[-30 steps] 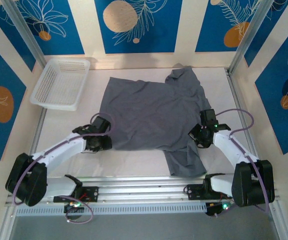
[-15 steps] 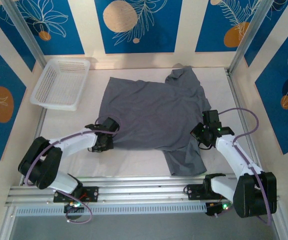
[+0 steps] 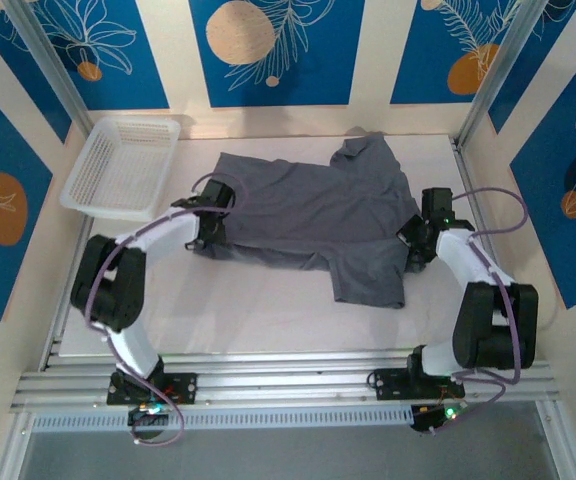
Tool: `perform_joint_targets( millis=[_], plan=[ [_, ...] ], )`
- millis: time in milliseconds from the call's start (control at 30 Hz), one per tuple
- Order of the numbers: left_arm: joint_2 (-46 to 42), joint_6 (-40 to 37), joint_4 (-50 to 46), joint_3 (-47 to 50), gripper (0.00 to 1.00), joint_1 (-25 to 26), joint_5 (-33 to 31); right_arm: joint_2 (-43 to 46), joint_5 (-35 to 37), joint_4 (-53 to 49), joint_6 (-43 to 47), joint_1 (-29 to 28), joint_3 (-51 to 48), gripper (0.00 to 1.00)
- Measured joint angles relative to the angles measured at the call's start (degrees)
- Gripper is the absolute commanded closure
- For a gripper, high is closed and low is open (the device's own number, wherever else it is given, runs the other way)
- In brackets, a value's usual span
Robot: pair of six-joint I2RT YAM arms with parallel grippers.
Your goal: Fold the inside-out t-shirt
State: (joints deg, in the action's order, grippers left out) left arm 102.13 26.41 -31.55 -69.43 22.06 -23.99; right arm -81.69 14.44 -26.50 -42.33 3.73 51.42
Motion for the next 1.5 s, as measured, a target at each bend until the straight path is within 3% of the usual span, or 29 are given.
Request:
perform_joint_targets(
  millis=[267,467,633,867,1100,1200,1300,1400,1500],
  plan=[
    [1.95,-5.11,0.76,-3.56,0.66,-2.93,2.36,-0.68,-0.92,0.17,2.99,-1.53,0.96,1.0],
    [-1.88,-5.38,1.29,0.33,0.6,-1.57,7.32,-0.22,-0.92,0.15,3.65,-3.45,0.98,1.0],
    [-0.02,-6.1,2.89,0.22,0.61,-0.39,7.15,-0.24,-0.92,0.07,3.65,-4.5,1.2,1.0],
    [8.11,-8.74,3.52,-4.48,0.82,-0.39,1.73,-0.24,-0.87,-0.11,3.65,-4.63,2.19,1.0],
    [7.13,-9.86,3.19,-4.68,0.96,-1.4,0.52,-0.22,-0.5,-0.48,3.54,-2.51,2.23,1.0],
    [3.3,-9.46,3.89,-4.02,1.0,-4.76,6.01,-0.22,-1.4,-0.39,3.37,3.58,2.23,1.0],
    [-0.11,-8.37,6.56,-3.34,1.0,-10.78,17.27,-0.28,-2.4,-0.52,3.39,7.37,2.23,1.0],
    [-0.66,-7.26,9.81,-3.32,1.0,-14.93,28.33,-0.59,-3.67,-0.42,3.28,5.95,2.23,1.0],
    [-0.92,-6.12,12.2,-2.32,1.0,-15.96,36.57,-0.72,-4.48,-0.28,2.91,4.46,2.19,1.0]
  ],
)
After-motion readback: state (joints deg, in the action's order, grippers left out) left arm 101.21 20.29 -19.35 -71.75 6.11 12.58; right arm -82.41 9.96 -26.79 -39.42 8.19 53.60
